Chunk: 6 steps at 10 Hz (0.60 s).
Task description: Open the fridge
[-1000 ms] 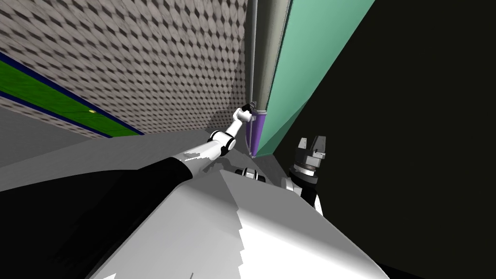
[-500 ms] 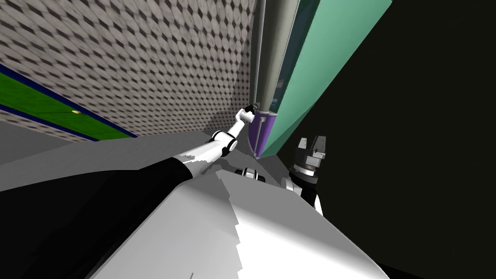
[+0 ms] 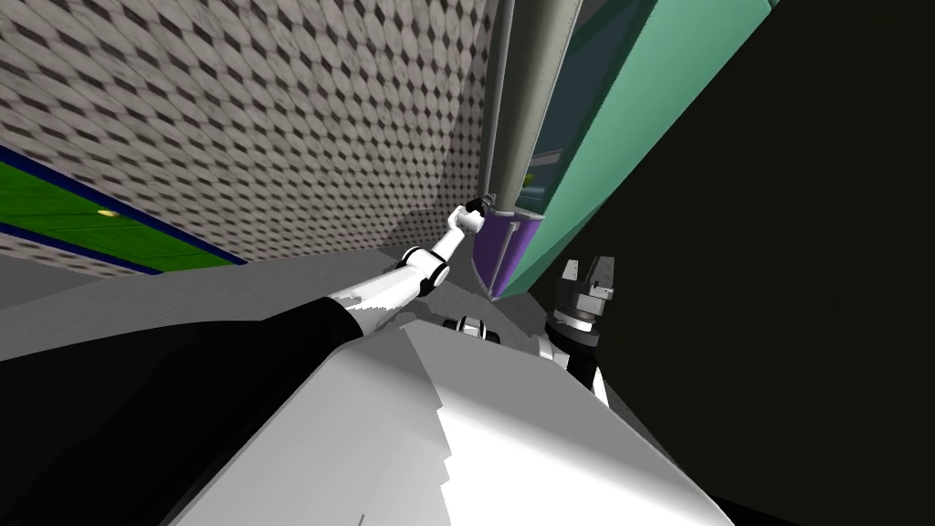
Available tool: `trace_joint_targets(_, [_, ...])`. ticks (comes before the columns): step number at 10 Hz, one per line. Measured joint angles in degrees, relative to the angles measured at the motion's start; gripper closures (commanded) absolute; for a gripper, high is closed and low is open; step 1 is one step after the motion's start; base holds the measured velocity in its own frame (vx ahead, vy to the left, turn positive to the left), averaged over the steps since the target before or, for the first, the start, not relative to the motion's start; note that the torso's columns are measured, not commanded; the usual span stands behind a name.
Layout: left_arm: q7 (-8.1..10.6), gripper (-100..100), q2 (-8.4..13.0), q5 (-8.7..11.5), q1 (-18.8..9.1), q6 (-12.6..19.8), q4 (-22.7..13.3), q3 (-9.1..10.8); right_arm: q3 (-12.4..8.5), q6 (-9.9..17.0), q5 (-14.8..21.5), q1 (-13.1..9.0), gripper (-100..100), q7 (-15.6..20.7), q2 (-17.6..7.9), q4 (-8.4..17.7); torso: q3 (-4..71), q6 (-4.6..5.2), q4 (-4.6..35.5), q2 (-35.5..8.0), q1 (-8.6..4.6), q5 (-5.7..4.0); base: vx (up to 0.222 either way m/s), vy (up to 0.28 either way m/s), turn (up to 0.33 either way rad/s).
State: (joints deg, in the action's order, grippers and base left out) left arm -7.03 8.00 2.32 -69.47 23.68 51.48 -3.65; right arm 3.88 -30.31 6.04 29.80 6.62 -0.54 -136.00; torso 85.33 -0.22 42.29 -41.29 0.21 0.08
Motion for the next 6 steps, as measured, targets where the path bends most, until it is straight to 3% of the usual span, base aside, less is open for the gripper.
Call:
trace_joint_targets(3, [-0.39,100,-0.8,1.2,-0.2,0.5,1.0,-1.05,0.0,0.0,0.0,0.0,0,0.0,0.0,0.0,-0.1,-0.06,0.0,-0.2,0.27,0.1,-0.007,0.344,-0.087])
trace_joint_targets(6, [-0.91,100,-1.5,2.9,-1.7,-0.2,-0.2,-2.14,0.0,0.0,0.0,0.0,0,0.0,0.0,0.0,-0.4,0.06,0.0,-0.5,0.02,0.0,-0.02,0.311,-0.069])
